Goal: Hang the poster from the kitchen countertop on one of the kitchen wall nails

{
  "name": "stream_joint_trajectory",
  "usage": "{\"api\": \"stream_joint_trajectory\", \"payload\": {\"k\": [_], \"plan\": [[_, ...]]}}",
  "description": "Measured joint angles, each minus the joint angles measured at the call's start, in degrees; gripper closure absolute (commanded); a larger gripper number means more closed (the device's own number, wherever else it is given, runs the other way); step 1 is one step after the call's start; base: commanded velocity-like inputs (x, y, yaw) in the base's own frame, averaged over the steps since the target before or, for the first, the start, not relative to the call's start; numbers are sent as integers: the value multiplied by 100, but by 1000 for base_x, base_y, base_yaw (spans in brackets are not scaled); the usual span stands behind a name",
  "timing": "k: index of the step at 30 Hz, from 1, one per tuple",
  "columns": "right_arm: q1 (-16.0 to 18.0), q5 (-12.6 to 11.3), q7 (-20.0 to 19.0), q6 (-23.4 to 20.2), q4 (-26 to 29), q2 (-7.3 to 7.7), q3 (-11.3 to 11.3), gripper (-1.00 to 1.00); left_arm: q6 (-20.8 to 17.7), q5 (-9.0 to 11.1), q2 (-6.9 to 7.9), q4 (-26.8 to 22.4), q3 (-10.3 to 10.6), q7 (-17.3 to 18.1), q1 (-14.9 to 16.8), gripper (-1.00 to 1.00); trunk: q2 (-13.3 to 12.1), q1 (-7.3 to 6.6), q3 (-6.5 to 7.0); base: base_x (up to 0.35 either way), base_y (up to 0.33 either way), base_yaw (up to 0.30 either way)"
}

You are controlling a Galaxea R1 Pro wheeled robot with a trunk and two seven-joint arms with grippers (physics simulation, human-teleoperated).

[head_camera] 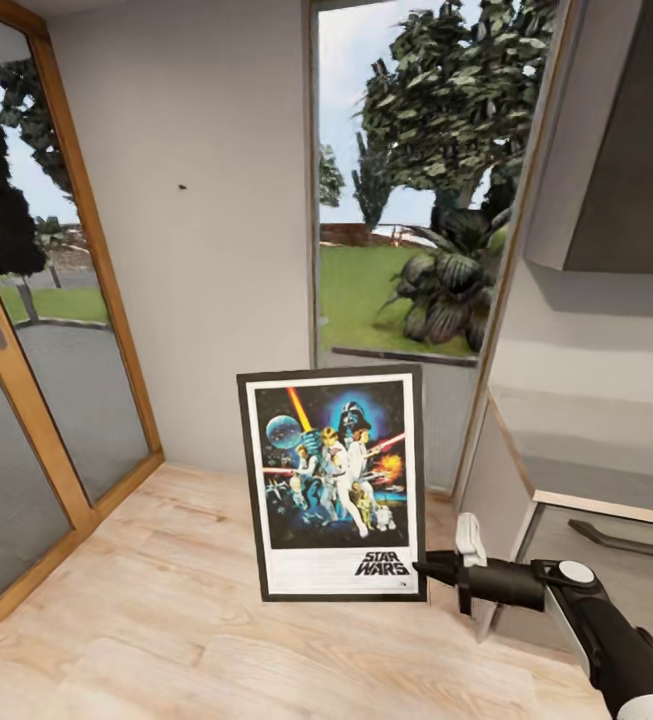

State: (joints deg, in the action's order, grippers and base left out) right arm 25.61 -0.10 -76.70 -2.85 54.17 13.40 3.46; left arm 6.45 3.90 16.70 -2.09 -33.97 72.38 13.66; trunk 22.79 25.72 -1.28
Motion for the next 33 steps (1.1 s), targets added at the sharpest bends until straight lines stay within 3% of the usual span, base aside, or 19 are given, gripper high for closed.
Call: {"api": "stream_joint_trajectory", "payload": {"k": [7,15,21,23,25,33], "plan": [[0,23,297,414,52,-101,-1,100,-1,0,5,0,2,0,0,-100,0,0,0,243,228,0],[-1,-2,393,558,54,-133,0,100,-2,0,6,0,2,0,0,-100,0,0,0,243,228,0],[-1,-11,625,532,60,-345,7,100,-2,0,6,0,5,0,0,-100,0,0,0,243,232,0],[-1,-4,705,346,56,-517,10,100,-1,0,6,-4,5,0,0,-100,0,0,0,245,239,0],[0,-6,723,93,69,-568,16,100,-2,0,6,-7,5,0,0,-100,0,0,0,246,244,0],[0,-13,740,-278,96,-631,12,100,-2,0,6,-17,5,0,0,-100,0,0,0,233,273,0]]}}
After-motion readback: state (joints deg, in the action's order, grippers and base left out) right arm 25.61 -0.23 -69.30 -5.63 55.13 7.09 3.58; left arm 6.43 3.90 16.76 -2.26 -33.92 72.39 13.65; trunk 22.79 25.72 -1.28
